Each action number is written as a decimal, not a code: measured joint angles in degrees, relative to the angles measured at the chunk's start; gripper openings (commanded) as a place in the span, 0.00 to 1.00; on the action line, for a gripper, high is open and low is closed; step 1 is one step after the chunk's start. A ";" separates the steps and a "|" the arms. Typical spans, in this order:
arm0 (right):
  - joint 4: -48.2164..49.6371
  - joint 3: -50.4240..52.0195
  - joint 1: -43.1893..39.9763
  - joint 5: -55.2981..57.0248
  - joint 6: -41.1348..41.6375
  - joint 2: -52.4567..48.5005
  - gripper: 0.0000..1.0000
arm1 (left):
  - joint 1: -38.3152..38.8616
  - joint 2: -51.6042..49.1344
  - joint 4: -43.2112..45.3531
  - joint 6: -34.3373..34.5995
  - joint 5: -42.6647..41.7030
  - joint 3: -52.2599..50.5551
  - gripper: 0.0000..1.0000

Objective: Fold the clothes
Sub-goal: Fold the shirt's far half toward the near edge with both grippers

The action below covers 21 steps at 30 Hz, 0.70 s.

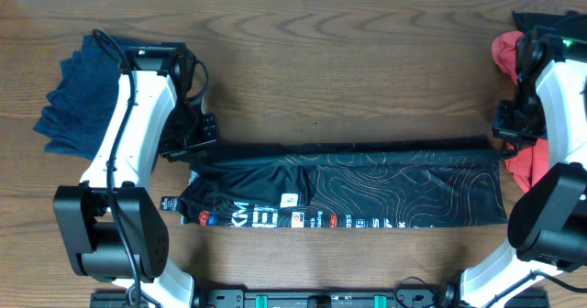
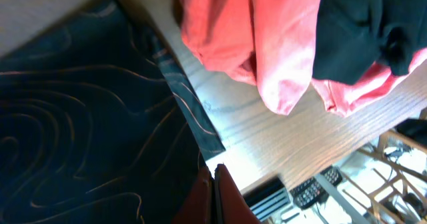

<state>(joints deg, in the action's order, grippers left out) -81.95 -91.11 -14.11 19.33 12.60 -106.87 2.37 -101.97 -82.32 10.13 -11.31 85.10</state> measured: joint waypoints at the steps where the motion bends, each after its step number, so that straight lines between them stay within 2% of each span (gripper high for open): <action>1: -0.11 0.85 -0.35 0.00 0.00 0.00 0.01 | 0.00 0.00 -0.87 -0.02 0.07 0.00 0.06; 9: 1.07 7.37 -2.34 -0.48 0.00 0.00 0.01 | 0.55 0.00 -1.90 -0.02 0.13 -2.62 0.06; 21: 1.90 9.60 -2.60 -0.90 0.00 0.00 0.01 | 0.55 -0.02 -1.20 -0.28 0.15 -10.45 0.06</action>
<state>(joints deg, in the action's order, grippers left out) -80.05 -81.52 -16.71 18.44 12.60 -106.87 2.92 -102.00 -83.53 9.85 -11.16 74.65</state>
